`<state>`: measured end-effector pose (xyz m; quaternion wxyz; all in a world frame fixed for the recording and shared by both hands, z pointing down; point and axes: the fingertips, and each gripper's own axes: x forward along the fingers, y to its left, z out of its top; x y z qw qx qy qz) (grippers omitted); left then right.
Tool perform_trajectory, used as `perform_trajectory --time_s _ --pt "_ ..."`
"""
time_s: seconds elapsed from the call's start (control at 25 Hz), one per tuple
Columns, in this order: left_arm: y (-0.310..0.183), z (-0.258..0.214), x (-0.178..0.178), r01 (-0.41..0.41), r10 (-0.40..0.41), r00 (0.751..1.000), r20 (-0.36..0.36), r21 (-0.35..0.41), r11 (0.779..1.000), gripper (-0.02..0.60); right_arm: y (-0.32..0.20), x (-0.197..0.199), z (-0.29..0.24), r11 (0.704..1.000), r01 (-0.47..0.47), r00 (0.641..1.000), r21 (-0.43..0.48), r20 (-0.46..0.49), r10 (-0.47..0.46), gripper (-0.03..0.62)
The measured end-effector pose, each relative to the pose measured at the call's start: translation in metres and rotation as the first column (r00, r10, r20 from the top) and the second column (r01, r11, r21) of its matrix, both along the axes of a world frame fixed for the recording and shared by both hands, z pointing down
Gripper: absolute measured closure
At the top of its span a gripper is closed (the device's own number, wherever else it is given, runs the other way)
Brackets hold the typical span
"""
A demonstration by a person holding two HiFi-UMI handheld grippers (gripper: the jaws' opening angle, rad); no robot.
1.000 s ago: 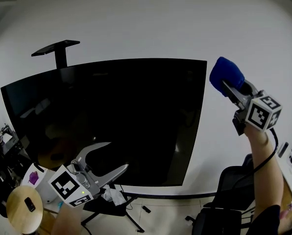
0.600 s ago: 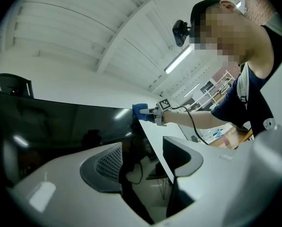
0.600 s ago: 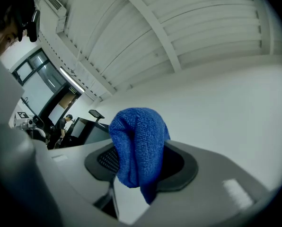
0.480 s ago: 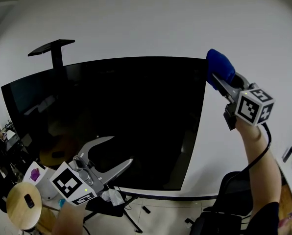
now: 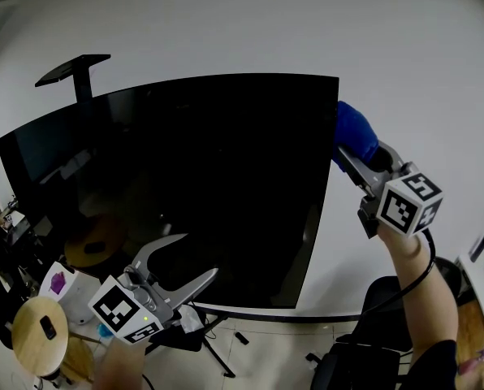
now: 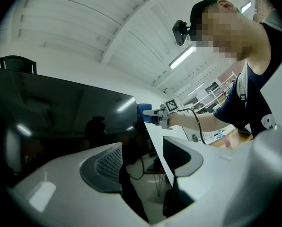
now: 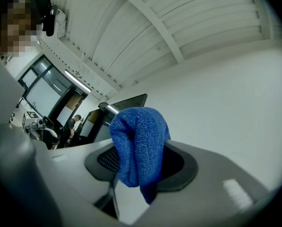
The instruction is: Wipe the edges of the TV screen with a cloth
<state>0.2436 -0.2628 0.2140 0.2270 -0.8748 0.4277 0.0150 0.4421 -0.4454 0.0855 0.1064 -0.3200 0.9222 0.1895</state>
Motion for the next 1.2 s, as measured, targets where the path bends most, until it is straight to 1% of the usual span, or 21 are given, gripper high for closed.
perform_trajectory --time_s 0.16,0.28,0.4,0.48,0.6,0.76,0.92,1.0,1.2 --pt "-0.006 0.016 -0.001 -0.006 0.005 1.000 -0.026 -0.027 1.000 0.324 -0.003 -0.004 0.027 1.000 -0.009 0.999 -0.018 -0.030 0.009 0.393" --pt "-0.009 0.032 0.003 -0.012 0.010 0.999 -0.043 -0.050 0.999 0.324 -0.003 -0.003 0.052 1.000 -0.023 0.998 -0.014 -0.059 0.022 0.393" --pt "-0.012 0.051 0.008 0.001 -0.003 0.999 -0.033 -0.058 0.998 0.324 -0.001 -0.001 0.080 0.999 -0.036 0.996 -0.013 -0.088 0.035 0.393" --pt "-0.014 0.062 0.010 -0.001 -0.002 0.999 -0.042 -0.069 0.998 0.324 -0.003 -0.001 0.099 0.999 -0.037 0.995 -0.030 -0.099 0.033 0.393" --pt "-0.016 0.078 0.009 -0.007 -0.001 0.997 -0.078 -0.098 0.995 0.324 -0.006 -0.002 0.133 0.997 -0.030 0.994 -0.077 -0.109 0.021 0.393" --pt "-0.019 0.102 0.008 0.013 -0.025 0.994 -0.102 -0.124 0.992 0.324 -0.010 -0.001 0.181 0.989 -0.018 0.992 -0.145 -0.122 0.000 0.393" --pt "-0.024 0.131 0.007 0.033 -0.050 0.994 -0.098 -0.164 0.986 0.324 -0.014 0.001 0.225 0.976 -0.003 0.994 -0.216 -0.106 -0.020 0.393" --pt "-0.028 0.149 0.004 0.048 -0.067 0.993 -0.094 -0.194 0.980 0.324 -0.015 0.001 0.247 0.967 -0.001 0.995 -0.253 -0.100 -0.025 0.393" --pt "-0.034 0.189 -0.004 0.065 -0.102 0.987 -0.123 -0.270 0.961 0.324 -0.017 0.001 0.303 0.944 -0.009 0.994 -0.330 -0.102 -0.026 0.393"
